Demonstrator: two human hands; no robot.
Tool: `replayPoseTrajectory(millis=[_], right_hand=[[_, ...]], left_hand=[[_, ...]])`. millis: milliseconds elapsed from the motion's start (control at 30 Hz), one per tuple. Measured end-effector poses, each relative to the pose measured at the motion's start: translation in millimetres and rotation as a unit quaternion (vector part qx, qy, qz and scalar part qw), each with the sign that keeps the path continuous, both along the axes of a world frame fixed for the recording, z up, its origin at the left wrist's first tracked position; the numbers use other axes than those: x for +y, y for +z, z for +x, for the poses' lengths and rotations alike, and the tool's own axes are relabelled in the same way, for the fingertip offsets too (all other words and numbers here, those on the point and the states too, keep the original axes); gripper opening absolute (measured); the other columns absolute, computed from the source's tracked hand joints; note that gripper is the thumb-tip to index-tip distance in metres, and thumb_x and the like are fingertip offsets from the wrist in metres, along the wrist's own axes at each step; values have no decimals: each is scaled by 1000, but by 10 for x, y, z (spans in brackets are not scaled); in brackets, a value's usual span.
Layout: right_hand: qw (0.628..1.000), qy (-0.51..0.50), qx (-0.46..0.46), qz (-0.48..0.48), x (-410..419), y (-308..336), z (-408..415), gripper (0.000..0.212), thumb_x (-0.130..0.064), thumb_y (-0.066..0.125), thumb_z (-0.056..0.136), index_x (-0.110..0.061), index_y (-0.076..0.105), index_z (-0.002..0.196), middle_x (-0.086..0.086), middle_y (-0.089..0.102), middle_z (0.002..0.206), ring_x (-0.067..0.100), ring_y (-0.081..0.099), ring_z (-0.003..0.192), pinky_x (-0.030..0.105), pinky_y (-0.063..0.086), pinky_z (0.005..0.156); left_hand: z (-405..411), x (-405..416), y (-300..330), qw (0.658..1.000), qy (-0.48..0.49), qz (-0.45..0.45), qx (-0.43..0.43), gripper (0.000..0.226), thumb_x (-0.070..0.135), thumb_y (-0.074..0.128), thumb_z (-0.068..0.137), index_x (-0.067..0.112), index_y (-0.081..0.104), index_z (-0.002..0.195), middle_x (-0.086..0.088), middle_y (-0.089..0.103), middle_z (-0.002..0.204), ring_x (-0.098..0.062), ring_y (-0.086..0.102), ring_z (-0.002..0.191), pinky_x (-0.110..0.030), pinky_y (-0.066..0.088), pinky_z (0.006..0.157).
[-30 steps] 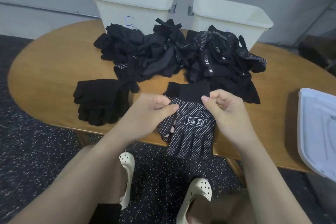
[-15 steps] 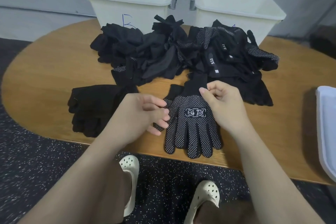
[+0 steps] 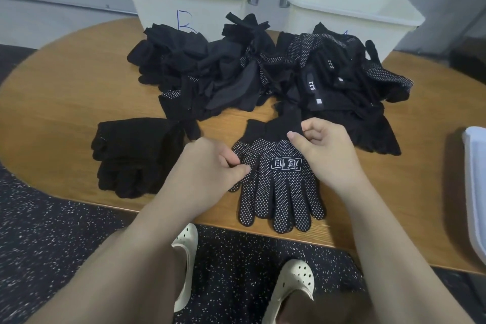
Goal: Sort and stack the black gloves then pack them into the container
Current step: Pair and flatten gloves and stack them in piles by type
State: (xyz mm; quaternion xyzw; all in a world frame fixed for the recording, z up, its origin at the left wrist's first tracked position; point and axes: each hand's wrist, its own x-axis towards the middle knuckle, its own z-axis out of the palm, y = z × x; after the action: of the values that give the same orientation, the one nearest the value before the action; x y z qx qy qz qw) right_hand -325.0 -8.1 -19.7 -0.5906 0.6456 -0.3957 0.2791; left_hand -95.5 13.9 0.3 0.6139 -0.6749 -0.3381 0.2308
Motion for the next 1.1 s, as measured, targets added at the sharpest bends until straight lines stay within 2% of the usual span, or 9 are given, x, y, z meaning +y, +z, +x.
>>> replayPoseTrajectory(millis=[100, 233, 300, 367, 533, 733, 833, 967, 1100], right_hand=[[1000, 6, -12, -2, 21, 8, -8, 32, -18, 73, 95, -12, 51, 73, 7, 60, 69, 15, 55, 68, 31, 47, 68], [1000, 12, -26, -6, 15, -9, -24, 35, -17, 74, 94, -12, 47, 72, 0, 47, 69, 11, 46, 67, 30, 42, 68], [999, 12, -36, -12, 11, -7, -20, 33, -17, 75, 93, -16, 50, 72, 0, 51, 72, 10, 50, 69, 27, 45, 72], [999, 10, -29, -18, 19, 1, 1, 31, -17, 77, 92, -22, 54, 70, -5, 58, 73, 9, 56, 70, 26, 47, 74], [989, -30, 139, -42, 44, -12, 79, 21, -31, 77, 91, -30, 62, 76, -17, 62, 70, 5, 60, 69, 38, 57, 77], [979, -44, 190, -55, 68, 11, 126, 14, -35, 75, 92, -27, 64, 87, -18, 59, 74, 4, 55, 69, 42, 58, 78], [974, -52, 210, -68, 95, -1, 136, 11, -33, 73, 93, -25, 70, 99, -17, 61, 82, 5, 57, 76, 40, 58, 79], [972, -56, 217, -71, 104, -35, 136, 12, -31, 72, 93, -23, 71, 102, -16, 61, 85, 4, 56, 76, 37, 58, 78], [971, -57, 219, -72, 122, -32, 137, 14, -30, 71, 94, -20, 71, 104, -15, 58, 87, 4, 53, 77, 35, 55, 77]], left_hand=[[-17, 21, 9, 1000, -7, -4, -20, 14, 39, 78, 88, 26, 77, 93, 11, 72, 65, -1, 67, 71, -22, 54, 75], [-3, 60, 91, 998, -34, 23, -41, 24, 38, 70, 95, 19, 77, 82, 1, 73, 64, -11, 69, 66, -26, 54, 64], [25, 82, 126, 999, -25, 39, -28, 23, 39, 69, 95, 23, 76, 80, 7, 71, 60, 2, 64, 60, -20, 43, 55], [54, 102, 132, 999, -14, 46, -14, 25, 39, 68, 95, 25, 74, 75, 10, 69, 57, 12, 59, 58, -18, 37, 59], [71, 114, 124, 998, -21, 48, -22, 30, 40, 68, 96, 22, 74, 72, 8, 68, 54, 12, 51, 46, -16, 31, 52], [97, 86, 29, 998, -18, -5, -57, 27, 43, 79, 85, 26, 64, 70, 12, 63, 55, 3, 58, 54, -17, 39, 56], [118, 100, 15, 997, -15, -67, 26, 27, 35, 76, 88, 25, 59, 69, 12, 56, 54, 0, 51, 52, -13, 39, 54], [49, 110, 25, 981, -80, -168, 62, 5, 23, 68, 94, 25, 72, 96, 11, 66, 89, -5, 61, 88, -19, 48, 79], [-84, 20, -79, 954, -196, -218, -60, 34, 30, 51, 105, 25, 64, 137, 12, 52, 147, -6, 41, 138, -26, 24, 119]])
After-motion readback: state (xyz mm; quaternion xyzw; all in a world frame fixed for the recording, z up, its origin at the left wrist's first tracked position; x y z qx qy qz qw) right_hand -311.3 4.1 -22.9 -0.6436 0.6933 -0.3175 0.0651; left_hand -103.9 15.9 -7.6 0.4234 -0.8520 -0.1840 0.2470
